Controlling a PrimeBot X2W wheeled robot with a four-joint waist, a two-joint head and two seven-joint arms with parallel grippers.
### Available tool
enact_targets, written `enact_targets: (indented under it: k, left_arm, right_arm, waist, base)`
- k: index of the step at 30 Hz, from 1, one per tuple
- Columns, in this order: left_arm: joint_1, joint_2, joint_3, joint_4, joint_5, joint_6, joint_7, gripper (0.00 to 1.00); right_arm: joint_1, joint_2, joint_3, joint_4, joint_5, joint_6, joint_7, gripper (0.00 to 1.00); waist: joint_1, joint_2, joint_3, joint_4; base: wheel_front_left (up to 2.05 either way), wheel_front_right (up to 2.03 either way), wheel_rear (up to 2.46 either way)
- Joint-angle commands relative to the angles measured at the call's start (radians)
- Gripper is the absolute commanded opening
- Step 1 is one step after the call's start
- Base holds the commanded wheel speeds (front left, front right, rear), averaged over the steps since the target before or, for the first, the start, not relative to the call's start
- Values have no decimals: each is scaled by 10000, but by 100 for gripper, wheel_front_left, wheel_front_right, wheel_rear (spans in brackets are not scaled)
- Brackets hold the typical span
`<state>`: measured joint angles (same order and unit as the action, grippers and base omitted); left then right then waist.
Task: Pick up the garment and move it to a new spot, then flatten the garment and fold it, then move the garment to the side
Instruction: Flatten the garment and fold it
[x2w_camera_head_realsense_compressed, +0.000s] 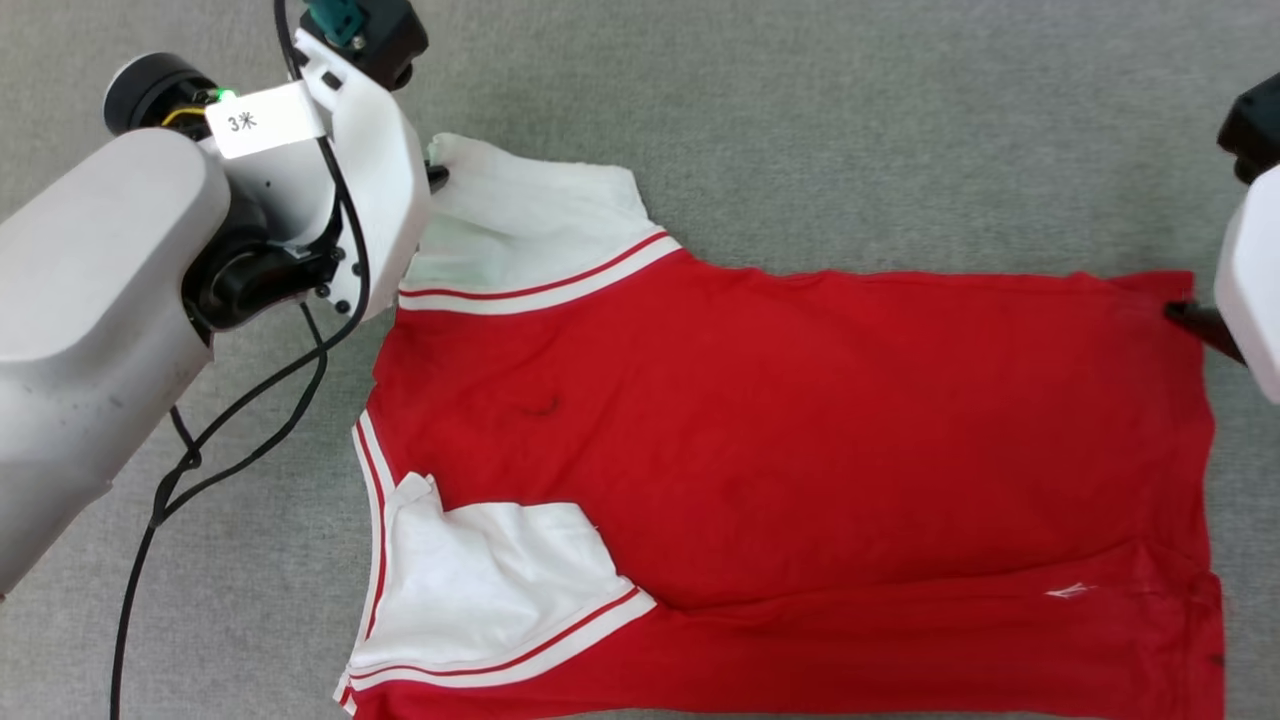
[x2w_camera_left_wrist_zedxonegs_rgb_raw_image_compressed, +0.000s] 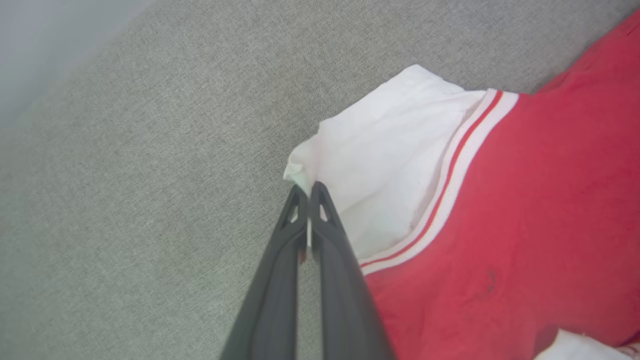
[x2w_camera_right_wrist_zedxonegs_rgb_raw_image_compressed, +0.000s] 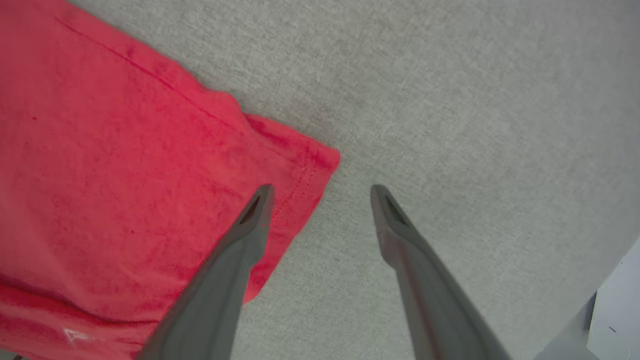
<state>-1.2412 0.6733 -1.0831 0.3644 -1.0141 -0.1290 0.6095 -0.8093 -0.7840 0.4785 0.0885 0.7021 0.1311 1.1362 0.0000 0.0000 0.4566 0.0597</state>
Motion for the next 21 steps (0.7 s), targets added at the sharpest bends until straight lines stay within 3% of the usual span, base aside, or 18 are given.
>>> enact_targets:
  k: [1, 10, 11, 21]
  left_arm:
    - [-200, -70, -52, -73, 73, -3, -93, 0]
    - [-405, 11, -288, -146, -32, -2, -421, 0]
    - [-386, 27, -328, -138, -61, -2, -437, 0]
    - [20, 206, -740, -179, -308, -3, -974, 0]
  right_arm:
    - [-159, 103, 180, 301, -66, -7, 16, 100]
    - [302, 667, 1365, 1558, 189, -4, -615, 100]
    - [295, 698, 1435, 1611, 249, -3, -753, 0]
    - [-132, 463, 1186, 1867, 578, -7, -2500, 0]
  waist:
    - [0, 0, 213, 147]
    - [0, 0, 531, 240]
    - [0, 0, 501, 229]
    - [0, 0, -487, 125]
  base:
    - [0, 0, 0]
    - [0, 0, 0]
    - [0, 0, 0]
    - [0, 0, 0]
